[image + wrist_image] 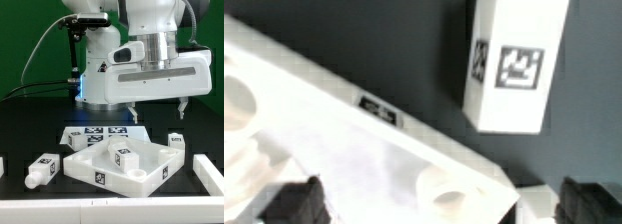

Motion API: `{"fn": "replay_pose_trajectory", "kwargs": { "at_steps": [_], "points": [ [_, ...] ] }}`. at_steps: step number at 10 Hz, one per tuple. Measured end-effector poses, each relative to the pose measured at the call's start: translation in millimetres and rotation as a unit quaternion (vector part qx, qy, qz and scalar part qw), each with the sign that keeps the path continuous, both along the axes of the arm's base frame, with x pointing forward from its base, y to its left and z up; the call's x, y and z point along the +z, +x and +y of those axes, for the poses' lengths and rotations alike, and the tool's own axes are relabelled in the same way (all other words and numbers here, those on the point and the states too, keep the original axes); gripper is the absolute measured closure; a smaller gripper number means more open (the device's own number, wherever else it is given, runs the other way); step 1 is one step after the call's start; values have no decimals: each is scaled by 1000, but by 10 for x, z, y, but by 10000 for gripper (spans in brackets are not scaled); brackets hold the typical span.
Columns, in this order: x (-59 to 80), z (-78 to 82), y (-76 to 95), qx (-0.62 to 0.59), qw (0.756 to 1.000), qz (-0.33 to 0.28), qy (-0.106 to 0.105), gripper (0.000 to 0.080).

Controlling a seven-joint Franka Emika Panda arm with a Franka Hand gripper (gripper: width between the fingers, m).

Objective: Assemble square table

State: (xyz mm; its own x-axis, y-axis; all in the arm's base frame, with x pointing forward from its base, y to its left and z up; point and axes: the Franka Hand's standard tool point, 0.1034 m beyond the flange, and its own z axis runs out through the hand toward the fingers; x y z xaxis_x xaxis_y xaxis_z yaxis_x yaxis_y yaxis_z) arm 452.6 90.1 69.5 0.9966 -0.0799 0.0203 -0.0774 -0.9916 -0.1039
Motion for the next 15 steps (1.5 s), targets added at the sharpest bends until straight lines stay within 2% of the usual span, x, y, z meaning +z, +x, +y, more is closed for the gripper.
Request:
{"fn": "replay_pose_trajectory", "kwargs": {
  "at_steps": [3, 4, 6, 7, 8, 9, 12, 13, 14, 15],
  "points": [
    [-23, -2, -14, 0, 1000, 3, -1, 151],
    [-41, -84, -1, -17, 1000, 7, -2, 151],
    [33, -487, 178, -76, 997, 4, 7, 151],
    [32, -702, 196, -99, 995, 2, 14, 151],
    [31, -808, 196, -108, 994, 1, 17, 151],
    [31, -739, 195, -102, 995, 1, 17, 151],
    [23, -760, 195, -102, 995, 2, 17, 151],
    [6, -873, 222, -120, 993, 5, 19, 151],
    [-35, -1087, 266, -148, 989, 6, 19, 151],
    [-133, -1287, 273, -177, 984, 11, 19, 151]
  ]
}}
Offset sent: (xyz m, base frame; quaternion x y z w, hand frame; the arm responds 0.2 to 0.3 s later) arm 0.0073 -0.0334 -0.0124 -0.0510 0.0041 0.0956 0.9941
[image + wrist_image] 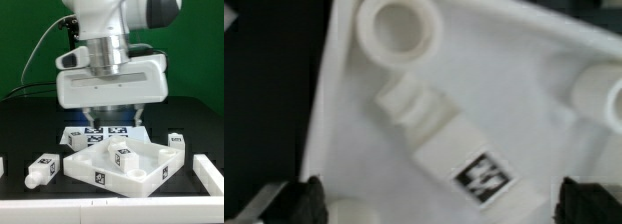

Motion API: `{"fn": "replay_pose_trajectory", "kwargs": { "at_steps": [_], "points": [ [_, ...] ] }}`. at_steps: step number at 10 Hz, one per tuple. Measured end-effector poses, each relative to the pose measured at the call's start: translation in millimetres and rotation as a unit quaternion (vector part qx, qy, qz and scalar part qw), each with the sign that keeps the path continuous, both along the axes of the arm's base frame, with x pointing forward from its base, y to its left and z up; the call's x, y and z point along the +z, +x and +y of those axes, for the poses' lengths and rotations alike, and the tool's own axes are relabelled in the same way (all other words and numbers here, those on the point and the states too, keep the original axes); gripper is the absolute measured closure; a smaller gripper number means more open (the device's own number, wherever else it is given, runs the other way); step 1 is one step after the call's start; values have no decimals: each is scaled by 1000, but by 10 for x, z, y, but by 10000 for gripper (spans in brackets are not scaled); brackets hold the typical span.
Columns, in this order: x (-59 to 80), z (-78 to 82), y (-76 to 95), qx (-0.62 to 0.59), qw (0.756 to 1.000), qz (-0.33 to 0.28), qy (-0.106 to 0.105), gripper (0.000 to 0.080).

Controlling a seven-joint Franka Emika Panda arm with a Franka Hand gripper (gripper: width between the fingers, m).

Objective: Assemble square table

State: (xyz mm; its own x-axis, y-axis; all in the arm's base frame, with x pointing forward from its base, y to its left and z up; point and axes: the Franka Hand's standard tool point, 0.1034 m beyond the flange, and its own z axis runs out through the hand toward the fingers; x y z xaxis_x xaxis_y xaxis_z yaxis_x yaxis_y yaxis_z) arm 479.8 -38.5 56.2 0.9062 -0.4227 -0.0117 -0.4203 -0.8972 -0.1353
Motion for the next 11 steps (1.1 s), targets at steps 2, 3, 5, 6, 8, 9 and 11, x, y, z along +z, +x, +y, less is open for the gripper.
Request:
{"fn": "replay_pose_trajectory", "kwargs": {
  "at_steps": [2, 3, 5, 6, 8, 9, 11],
  "points": [
    [-126, -198, 9, 28, 999, -19, -18, 151],
    [-105, -150, 14, 25, 999, -17, -15, 151],
    [-140, -147, 4, 9, 1000, -13, -14, 151],
    [-240, -119, -12, -26, 1000, 1, -11, 151],
    [-377, -76, 27, -71, 997, 10, -9, 151],
    [-437, -92, 6, -75, 997, 5, -15, 151],
    [-481, -120, -21, -72, 997, 3, -20, 151]
  ]
}}
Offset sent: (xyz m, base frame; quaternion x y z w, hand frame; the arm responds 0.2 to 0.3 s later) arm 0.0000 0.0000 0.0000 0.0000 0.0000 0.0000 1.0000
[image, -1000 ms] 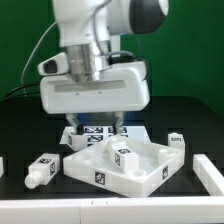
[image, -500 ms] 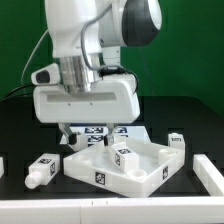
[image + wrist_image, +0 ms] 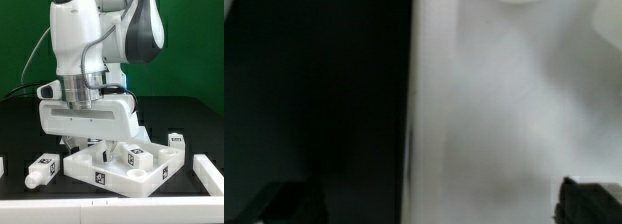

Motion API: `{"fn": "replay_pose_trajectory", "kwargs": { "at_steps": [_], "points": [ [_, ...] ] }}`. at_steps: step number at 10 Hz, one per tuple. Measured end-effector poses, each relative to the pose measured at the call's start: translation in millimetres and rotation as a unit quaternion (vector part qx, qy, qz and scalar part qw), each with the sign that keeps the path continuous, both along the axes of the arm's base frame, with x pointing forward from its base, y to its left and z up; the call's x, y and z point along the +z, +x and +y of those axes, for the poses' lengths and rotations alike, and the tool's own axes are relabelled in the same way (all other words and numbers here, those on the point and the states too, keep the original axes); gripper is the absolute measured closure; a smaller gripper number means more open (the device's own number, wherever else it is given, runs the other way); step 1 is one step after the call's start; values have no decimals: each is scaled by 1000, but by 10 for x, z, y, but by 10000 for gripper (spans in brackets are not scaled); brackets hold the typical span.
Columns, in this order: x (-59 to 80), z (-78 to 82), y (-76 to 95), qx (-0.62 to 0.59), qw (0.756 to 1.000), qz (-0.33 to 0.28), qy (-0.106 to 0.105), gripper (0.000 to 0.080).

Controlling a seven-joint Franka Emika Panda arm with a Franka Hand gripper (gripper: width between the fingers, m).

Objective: Assemble square table

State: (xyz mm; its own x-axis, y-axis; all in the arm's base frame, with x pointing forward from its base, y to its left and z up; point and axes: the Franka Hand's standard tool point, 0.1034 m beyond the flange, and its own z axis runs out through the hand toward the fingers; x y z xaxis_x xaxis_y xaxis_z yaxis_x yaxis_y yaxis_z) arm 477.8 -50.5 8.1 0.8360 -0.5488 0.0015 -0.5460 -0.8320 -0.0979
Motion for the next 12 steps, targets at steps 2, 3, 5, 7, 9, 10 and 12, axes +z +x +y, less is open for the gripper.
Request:
{"fn": "replay_pose_trajectory", "kwargs": {
  "at_steps": [2, 3, 5, 7, 9, 10, 12],
  "points": [
    [2, 9, 3, 1, 1000, 0, 0, 151],
    [2, 9, 3, 1, 1000, 0, 0, 238],
    [2, 9, 3, 1, 1000, 0, 0, 373],
    [1, 9, 2, 1, 1000, 0, 0, 691],
    [11, 29, 120, 4, 1000, 1, 5, 746],
    [44, 56, 259, 7, 1000, 3, 12, 746],
    [107, 7, 476, 3, 999, 17, 30, 746]
  ]
}}
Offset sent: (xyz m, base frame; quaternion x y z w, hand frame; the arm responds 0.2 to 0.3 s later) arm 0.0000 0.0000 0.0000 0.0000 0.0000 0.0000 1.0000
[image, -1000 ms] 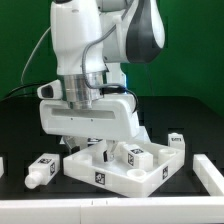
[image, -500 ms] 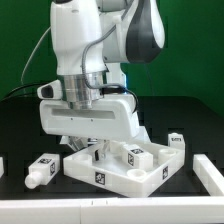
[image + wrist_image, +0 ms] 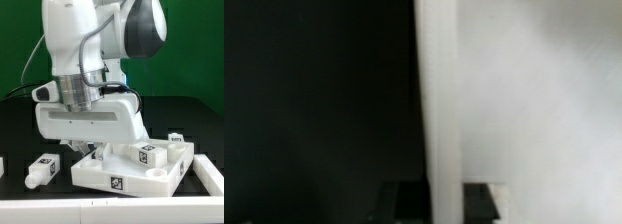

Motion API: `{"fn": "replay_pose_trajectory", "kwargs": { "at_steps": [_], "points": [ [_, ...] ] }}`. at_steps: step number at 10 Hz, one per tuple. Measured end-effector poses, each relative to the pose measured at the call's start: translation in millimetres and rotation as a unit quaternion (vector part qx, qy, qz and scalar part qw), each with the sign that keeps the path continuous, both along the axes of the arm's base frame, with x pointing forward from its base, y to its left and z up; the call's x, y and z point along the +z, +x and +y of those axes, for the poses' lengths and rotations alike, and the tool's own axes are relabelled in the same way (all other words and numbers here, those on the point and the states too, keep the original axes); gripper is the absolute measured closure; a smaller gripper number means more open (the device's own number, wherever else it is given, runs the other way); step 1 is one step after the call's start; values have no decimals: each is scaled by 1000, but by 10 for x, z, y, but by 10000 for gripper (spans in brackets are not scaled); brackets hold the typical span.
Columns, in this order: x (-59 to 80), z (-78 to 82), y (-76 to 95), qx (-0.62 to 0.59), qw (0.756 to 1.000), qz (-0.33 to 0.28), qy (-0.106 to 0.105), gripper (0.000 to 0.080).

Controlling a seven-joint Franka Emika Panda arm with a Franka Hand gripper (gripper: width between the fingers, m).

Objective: Assemble square table

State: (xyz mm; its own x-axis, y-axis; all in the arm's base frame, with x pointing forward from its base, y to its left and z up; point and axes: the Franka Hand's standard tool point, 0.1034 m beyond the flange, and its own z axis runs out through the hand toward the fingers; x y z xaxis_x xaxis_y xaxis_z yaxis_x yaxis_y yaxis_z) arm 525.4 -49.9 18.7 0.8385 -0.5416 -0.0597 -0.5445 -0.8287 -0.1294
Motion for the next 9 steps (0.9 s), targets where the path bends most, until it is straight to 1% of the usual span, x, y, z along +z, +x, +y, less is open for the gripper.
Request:
{"fn": "replay_pose_trajectory", "kwargs": {
  "at_steps": [1, 2, 3, 6, 7, 8, 9],
  "points": [
    [0, 0, 30, 2, 1000, 14, 10, 746],
    [3, 44, 26, 23, 1000, 16, 12, 746],
    [-4, 65, 24, 33, 999, 13, 13, 745],
    [-20, 58, 13, 32, 999, 15, 13, 745],
    [-33, 45, 18, 56, 998, 13, 9, 745],
    [-72, 43, 74, 104, 995, 5, -7, 745],
    [-98, 99, 178, 155, 987, -11, -29, 745]
  ]
}}
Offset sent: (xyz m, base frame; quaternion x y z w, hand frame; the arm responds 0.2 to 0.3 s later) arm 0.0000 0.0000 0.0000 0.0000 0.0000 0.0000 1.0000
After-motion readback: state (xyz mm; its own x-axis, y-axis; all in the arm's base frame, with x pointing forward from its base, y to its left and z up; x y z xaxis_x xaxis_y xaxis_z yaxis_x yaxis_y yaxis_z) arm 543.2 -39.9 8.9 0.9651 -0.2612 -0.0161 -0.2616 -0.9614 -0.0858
